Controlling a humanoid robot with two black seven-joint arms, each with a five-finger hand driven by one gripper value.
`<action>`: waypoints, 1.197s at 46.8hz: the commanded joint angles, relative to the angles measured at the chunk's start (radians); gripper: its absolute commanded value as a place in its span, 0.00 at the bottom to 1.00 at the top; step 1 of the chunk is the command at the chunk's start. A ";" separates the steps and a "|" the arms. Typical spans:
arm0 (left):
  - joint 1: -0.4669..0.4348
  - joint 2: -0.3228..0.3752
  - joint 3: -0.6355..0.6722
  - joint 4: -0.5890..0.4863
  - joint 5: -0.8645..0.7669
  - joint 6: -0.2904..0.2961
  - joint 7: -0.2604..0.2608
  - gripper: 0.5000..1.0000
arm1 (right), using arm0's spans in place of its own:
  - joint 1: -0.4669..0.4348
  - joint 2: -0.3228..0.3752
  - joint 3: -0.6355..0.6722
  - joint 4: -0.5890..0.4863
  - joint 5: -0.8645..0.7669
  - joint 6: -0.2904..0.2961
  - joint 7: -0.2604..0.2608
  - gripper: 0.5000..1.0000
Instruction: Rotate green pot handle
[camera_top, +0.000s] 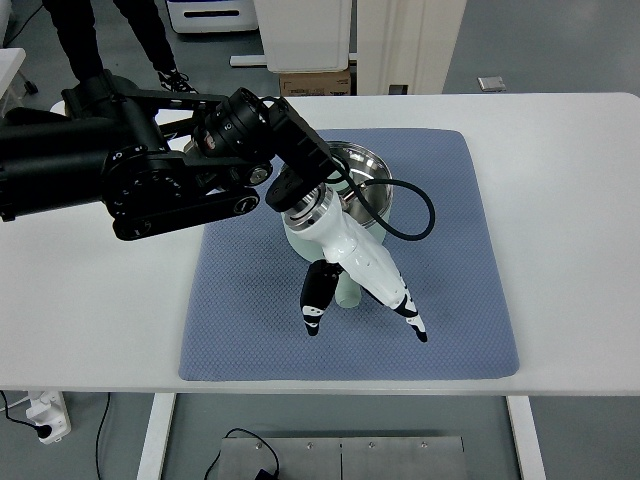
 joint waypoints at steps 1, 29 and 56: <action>-0.011 0.001 0.016 0.000 0.022 0.000 -0.003 1.00 | 0.000 0.000 0.000 0.001 0.000 0.000 0.000 1.00; -0.068 0.017 0.088 -0.035 0.039 0.000 -0.005 1.00 | 0.000 0.000 0.001 0.001 0.000 0.000 0.000 1.00; -0.092 0.099 0.170 -0.074 0.039 0.000 -0.005 1.00 | 0.000 0.000 0.000 -0.001 0.000 0.000 0.000 1.00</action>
